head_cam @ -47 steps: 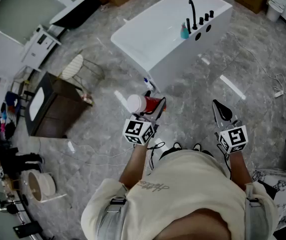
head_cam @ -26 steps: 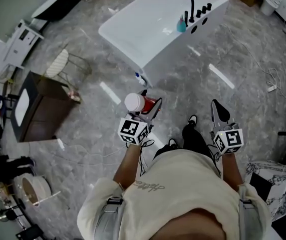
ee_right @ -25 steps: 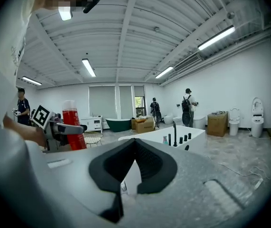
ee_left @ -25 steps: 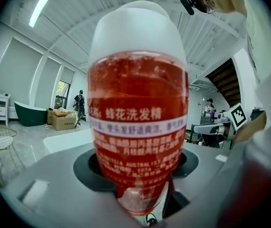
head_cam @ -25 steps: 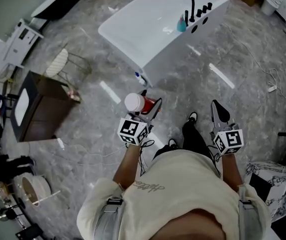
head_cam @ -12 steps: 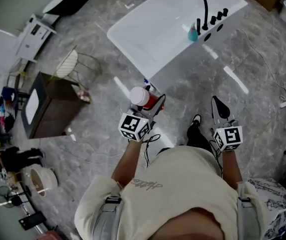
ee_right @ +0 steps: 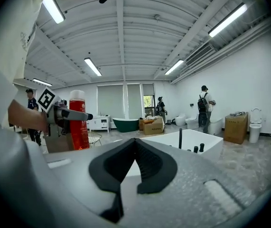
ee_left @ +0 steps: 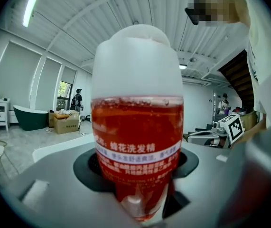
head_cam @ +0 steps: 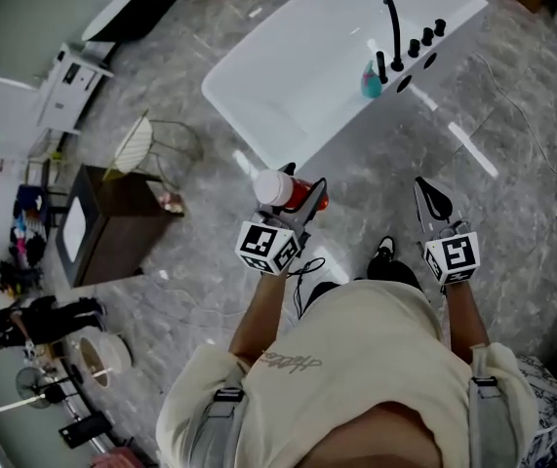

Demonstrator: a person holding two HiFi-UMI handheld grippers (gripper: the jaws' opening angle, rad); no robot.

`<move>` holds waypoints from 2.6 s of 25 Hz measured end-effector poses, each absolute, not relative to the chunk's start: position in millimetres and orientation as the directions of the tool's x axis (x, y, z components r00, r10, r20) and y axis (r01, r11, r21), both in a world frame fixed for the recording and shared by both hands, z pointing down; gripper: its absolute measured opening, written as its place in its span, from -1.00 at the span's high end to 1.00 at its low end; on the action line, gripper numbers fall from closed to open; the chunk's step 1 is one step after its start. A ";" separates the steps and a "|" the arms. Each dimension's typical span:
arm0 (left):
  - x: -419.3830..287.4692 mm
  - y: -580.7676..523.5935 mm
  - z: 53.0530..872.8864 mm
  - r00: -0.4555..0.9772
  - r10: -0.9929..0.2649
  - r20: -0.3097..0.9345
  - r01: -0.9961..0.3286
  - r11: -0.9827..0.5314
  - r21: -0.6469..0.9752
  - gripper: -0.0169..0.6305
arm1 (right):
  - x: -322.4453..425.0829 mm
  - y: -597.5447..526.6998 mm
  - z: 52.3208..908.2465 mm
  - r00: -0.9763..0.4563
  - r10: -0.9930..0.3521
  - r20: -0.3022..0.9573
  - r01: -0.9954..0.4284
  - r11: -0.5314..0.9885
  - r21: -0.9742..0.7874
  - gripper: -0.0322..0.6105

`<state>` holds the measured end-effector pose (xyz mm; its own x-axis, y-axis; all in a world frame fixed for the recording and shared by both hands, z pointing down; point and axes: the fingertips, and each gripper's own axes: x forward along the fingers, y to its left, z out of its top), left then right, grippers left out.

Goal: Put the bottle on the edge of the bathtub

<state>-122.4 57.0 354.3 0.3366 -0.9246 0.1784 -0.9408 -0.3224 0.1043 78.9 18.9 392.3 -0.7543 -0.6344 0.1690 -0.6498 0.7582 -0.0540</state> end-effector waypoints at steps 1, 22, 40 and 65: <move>-121.3 51.3 356.6 0.334 -0.925 0.185 -0.942 -0.318 0.111 0.01 | 77.2 13.8 393.5 -0.762 -0.623 0.174 -0.640 0.766 -0.059 0.89; -139.2 -59.2 399.2 0.437 -0.860 0.263 -0.899 -0.422 0.115 0.01 | 62.8 -80.3 407.8 -0.693 -0.682 0.232 -0.717 0.686 -0.125 0.89; -164.2 -205.7 485.5 0.552 -0.790 0.267 -0.831 -0.548 0.098 0.01 | 28.2 -140.3 440.1 -0.618 -0.696 0.366 -0.777 0.613 -0.147 0.89; -111.1 -318.8 619.1 0.536 -0.827 0.166 -0.840 -0.542 0.014 0.00 | 59.6 -165.7 614.5 -0.661 -0.490 0.568 -0.730 0.594 -0.339 0.89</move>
